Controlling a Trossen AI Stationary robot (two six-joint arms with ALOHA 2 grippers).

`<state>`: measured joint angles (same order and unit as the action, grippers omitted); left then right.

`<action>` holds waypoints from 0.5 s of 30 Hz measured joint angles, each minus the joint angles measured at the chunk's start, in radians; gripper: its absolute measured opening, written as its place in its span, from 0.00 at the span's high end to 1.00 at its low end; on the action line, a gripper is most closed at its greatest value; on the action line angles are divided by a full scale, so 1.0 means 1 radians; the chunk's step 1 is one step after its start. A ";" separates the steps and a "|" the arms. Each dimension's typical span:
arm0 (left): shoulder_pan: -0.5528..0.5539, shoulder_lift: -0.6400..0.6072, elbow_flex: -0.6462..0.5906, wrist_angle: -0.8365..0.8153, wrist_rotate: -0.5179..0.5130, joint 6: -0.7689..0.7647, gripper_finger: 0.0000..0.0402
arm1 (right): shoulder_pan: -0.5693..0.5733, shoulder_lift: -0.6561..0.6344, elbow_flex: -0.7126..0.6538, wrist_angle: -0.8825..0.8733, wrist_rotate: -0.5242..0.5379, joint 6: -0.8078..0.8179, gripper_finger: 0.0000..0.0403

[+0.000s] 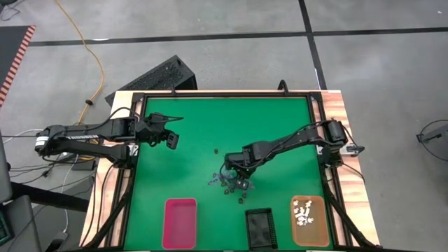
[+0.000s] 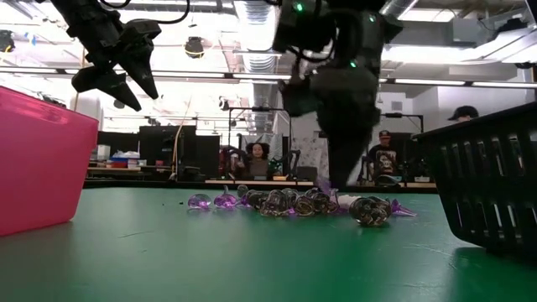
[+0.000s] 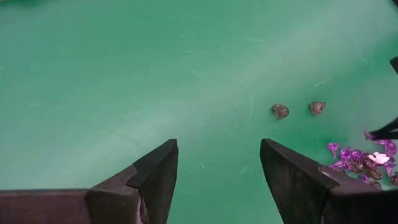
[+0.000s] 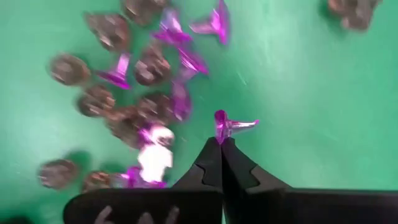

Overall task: Sort Halloween decoration
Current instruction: Put the violet witch hat toy into the red organizing bin

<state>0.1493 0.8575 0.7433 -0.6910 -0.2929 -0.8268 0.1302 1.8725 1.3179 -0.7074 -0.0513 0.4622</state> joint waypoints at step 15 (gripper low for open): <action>0.000 0.000 0.000 0.000 -0.001 0.008 0.46 | 0.037 -0.002 0.163 0.439 0.000 -0.027 0.97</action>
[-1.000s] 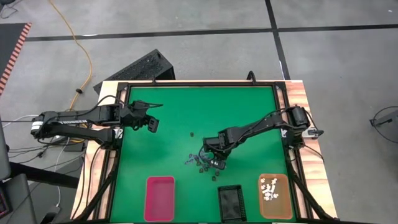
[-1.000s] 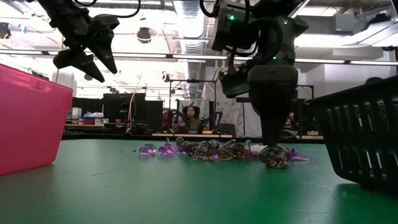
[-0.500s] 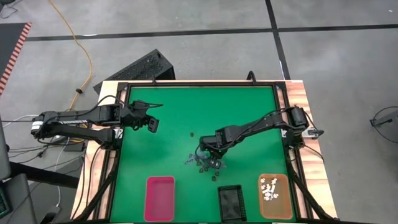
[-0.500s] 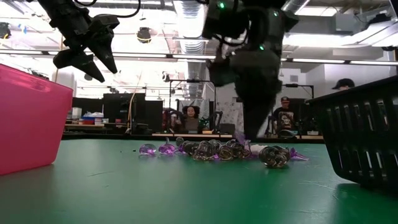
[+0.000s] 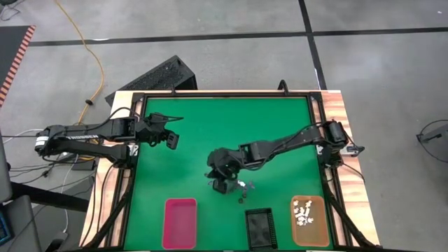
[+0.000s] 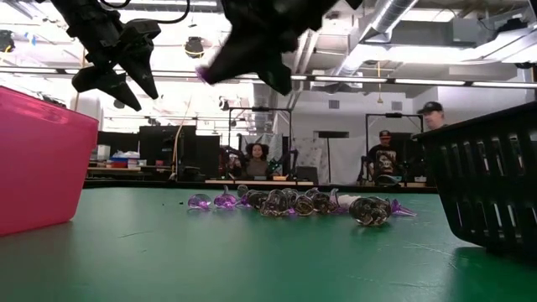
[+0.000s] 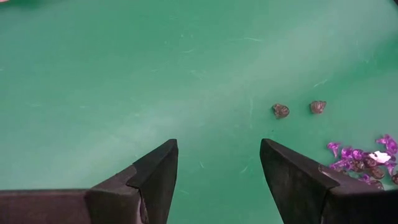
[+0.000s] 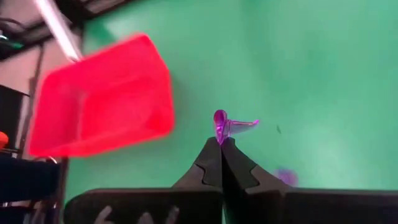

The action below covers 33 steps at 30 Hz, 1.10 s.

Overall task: Sort Halloween decoration
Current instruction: Put the violet witch hat toy into the red organizing bin

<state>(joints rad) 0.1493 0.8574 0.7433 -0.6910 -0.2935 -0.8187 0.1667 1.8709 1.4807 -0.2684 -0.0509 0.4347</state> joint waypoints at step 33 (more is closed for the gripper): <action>0.000 0.000 0.000 -0.064 0.018 -0.014 0.46 | 0.144 0.451 0.544 0.004 -0.148 -0.175 0.90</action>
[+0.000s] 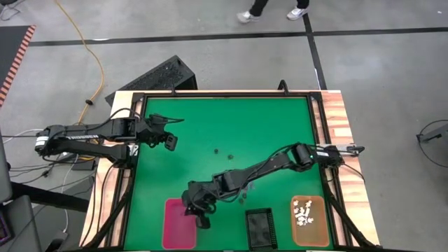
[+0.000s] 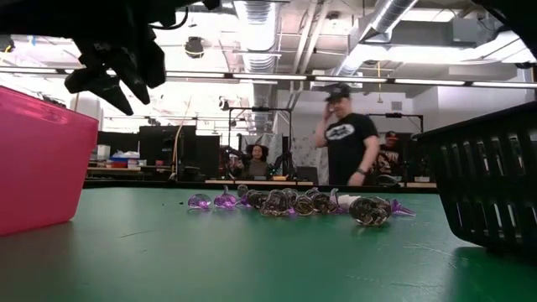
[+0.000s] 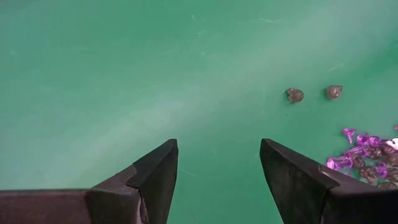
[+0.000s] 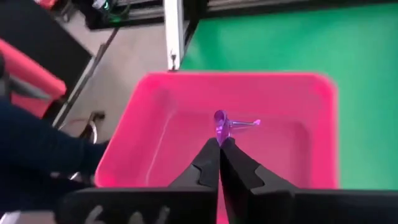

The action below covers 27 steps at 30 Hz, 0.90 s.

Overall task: Sort Halloween decoration
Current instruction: Put the violet witch hat toy into the red organizing bin

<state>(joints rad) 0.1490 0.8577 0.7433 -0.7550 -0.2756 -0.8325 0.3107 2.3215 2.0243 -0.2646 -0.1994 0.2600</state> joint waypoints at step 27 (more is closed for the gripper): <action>0.000 0.000 0.000 -0.018 0.005 -0.020 0.46 | -0.206 -0.173 0.010 -0.824 0.266 0.301 0.67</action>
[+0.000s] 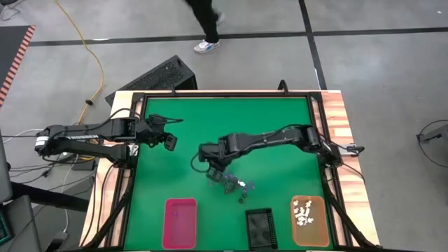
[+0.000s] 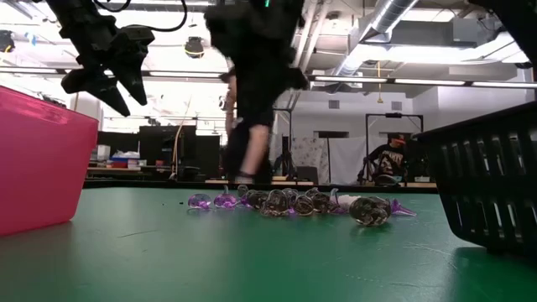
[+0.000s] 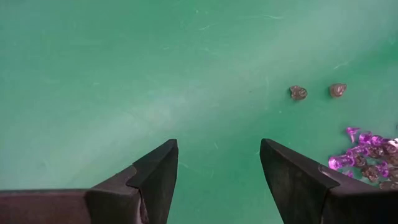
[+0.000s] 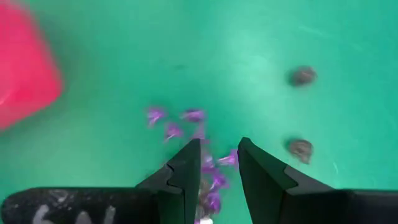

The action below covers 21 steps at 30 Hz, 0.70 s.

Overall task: Sort Halloween decoration
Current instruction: Put the violet witch hat toy into the red organizing bin

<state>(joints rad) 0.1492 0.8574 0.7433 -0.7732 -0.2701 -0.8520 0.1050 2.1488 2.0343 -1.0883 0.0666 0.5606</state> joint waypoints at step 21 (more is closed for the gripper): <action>0.000 0.000 -0.002 -0.005 -0.005 -0.035 0.46 | 0.034 0.149 -0.002 0.120 -0.061 0.094 0.66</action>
<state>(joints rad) 0.1493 0.8577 0.7418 -0.7780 -0.2748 -0.8871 0.1390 2.2977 2.0327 -0.9686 0.0059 0.6545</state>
